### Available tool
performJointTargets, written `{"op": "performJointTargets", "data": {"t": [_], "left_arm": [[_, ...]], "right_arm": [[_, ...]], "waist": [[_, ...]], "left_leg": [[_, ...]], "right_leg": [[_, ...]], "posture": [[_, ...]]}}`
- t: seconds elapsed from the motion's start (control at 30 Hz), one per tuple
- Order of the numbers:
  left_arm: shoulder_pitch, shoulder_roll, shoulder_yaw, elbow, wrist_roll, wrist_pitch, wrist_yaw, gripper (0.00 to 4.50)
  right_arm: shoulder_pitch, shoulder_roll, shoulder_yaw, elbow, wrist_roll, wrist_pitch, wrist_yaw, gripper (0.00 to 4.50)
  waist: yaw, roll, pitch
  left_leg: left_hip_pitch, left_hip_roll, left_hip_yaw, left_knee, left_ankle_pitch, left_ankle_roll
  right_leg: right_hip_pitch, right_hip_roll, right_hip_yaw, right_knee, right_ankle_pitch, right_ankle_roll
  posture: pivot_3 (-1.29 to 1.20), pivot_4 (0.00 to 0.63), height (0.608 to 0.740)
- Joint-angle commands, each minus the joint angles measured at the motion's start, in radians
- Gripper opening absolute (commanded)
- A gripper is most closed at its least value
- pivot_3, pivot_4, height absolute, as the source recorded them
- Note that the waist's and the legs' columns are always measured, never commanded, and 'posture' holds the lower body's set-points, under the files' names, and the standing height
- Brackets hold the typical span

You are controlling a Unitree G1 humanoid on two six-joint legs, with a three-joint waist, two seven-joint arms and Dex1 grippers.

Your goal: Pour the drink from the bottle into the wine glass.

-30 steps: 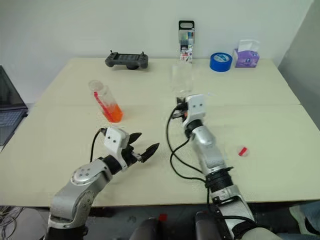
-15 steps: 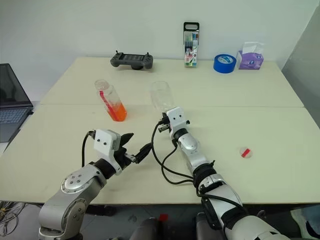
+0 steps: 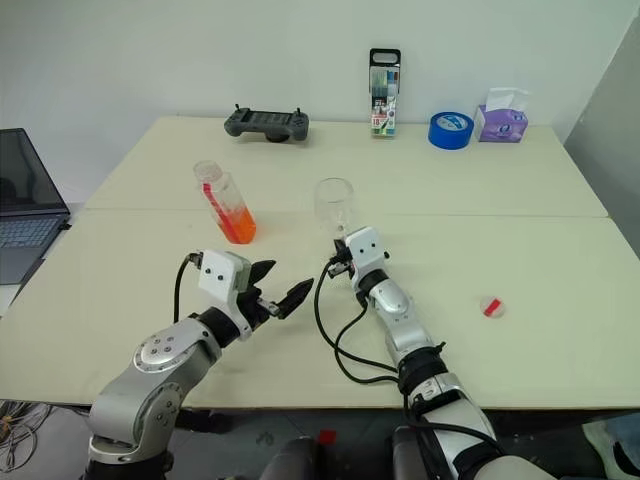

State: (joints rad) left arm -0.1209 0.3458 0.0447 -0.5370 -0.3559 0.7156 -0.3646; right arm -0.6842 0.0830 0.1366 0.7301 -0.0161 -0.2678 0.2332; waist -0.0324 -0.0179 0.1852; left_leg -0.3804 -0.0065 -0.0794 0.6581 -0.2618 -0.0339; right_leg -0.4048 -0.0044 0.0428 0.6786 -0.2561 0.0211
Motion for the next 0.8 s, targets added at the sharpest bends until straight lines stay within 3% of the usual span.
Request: {"op": "performJointTargets", "data": {"t": [0.03, 0.07, 0.4, 0.53, 0.67, 0.8], "left_arm": [[-0.025, -0.006, -0.002, -0.001, -0.004, -0.026, 0.002, 4.5], [-0.027, -0.006, -0.002, 0.003, -0.002, -0.028, 0.004, 4.5], [-0.026, -0.022, -0.001, 0.033, 0.011, -0.049, 0.018, 4.5], [-0.046, -0.036, -0.002, 0.066, 0.028, -0.07, 0.04, 4.5], [-0.074, -0.062, 0.012, 0.108, 0.062, -0.113, 0.086, 4.5], [-0.088, -0.066, 0.04, 0.156, 0.094, -0.153, 0.128, 4.5]], "right_arm": [[-0.006, -0.007, -0.014, 0.034, -0.002, 0.039, 0.002, 0.29], [-0.011, -0.009, -0.014, 0.036, -0.004, 0.037, 0.003, 1.01], [-0.02, -0.023, -0.022, -0.011, 0.002, 0.069, 0.013, 4.47], [0.007, -0.035, -0.017, -0.093, 0.013, 0.115, 0.043, 4.47], [0.125, -0.111, 0.053, -0.414, 0.07, 0.336, 0.237, 4.47], [0.2, -0.212, 0.076, -0.679, 0.118, 0.568, 0.329, 4.47]], "waist": [[-0.001, 0.0, 0.0], [-0.001, 0.0, 0.0], [-0.002, 0.0, 0.001], [-0.001, 0.0, 0.001], [0.001, 0.0, 0.001], [0.001, 0.0, 0.001]], "left_leg": [[0.0, 0.0, 0.0, 0.0, 0.0, 0.0], [0.0, 0.0, 0.0, 0.0, 0.0, 0.0], [-0.002, 0.0, 0.001, 0.0, 0.0, 0.0], [-0.002, 0.0, 0.0, 0.0, 0.0, 0.0], [-0.004, 0.0, -0.001, 0.0, 0.0, 0.0], [-0.004, 0.0, -0.001, 0.0, 0.0, 0.0]], "right_leg": [[0.0, 0.0, 0.0, 0.0, 0.0, 0.0], [0.0, 0.0, 0.0, 0.0, 0.0, 0.0], [-0.002, 0.0, 0.001, 0.0, 0.0, 0.0], [-0.002, 0.0, 0.0, 0.0, 0.0, 0.0], [-0.002, 0.0, 0.0, -0.001, 0.0, 0.0], [-0.002, -0.003, 0.0, -0.002, 0.0, 0.0]], "posture": [[0.0, 0.15, 0.74], [0.0, 0.15, 0.74], [0.0, 0.15, 0.74], [0.0, 0.15, 0.74], [0.0, 0.15, 0.74], [0.0, 0.15, 0.74]]}}
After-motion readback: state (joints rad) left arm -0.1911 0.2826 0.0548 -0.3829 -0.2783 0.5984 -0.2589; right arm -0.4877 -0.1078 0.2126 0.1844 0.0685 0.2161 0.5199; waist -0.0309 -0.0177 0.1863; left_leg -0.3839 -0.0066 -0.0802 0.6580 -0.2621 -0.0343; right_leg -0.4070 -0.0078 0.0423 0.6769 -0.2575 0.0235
